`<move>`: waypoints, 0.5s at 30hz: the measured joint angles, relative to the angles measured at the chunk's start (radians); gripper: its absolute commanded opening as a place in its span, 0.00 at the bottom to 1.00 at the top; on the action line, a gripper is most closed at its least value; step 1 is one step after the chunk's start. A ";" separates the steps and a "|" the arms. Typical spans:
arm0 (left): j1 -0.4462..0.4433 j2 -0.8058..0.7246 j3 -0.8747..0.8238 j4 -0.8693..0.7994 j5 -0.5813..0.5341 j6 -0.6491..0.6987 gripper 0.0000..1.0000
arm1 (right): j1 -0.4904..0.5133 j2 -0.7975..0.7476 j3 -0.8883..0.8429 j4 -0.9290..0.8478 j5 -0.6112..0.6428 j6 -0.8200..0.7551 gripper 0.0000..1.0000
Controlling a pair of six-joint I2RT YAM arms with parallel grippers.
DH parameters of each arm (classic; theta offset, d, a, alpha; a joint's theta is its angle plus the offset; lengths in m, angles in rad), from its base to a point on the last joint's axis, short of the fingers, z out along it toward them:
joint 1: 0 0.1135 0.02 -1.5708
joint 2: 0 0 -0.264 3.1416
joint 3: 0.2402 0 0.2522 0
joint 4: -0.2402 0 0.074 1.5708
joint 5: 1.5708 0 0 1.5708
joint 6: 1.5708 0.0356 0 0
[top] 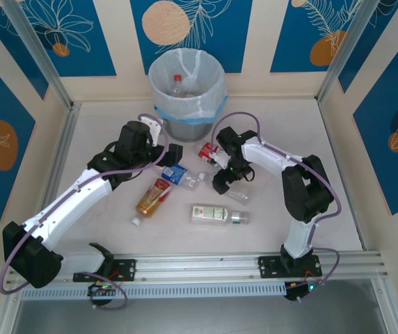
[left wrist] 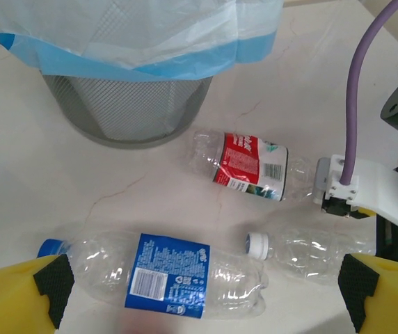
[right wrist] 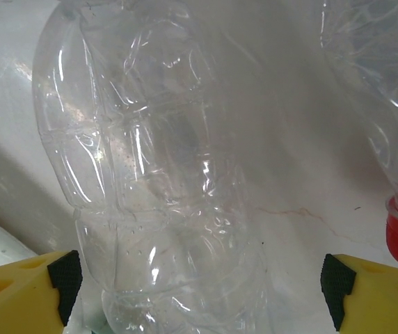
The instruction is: Put the plastic bottles in the bin
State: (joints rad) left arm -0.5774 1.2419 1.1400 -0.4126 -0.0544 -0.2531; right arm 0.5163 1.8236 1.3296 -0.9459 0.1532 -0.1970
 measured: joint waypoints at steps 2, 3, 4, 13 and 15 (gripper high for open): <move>0.000 -0.011 -0.001 -0.011 -0.008 0.001 0.99 | 0.000 0.006 0.006 -0.003 -0.004 -0.008 0.89; 0.000 -0.018 -0.002 -0.015 -0.011 0.001 0.99 | 0.000 0.013 0.013 -0.004 -0.010 -0.011 0.89; 0.000 -0.023 -0.004 -0.015 -0.013 0.001 0.99 | 0.002 0.019 0.021 -0.003 -0.015 -0.015 0.90; 0.000 -0.035 -0.007 -0.023 -0.045 0.001 0.99 | 0.027 0.053 0.032 0.014 0.007 -0.048 0.89; 0.000 -0.035 -0.007 -0.023 -0.052 0.001 0.99 | 0.031 0.068 0.032 0.016 0.027 -0.052 0.88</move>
State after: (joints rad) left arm -0.5774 1.2068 1.1328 -0.4355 -0.1066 -0.2523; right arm 0.5476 1.8912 1.3617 -0.9295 0.1806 -0.2493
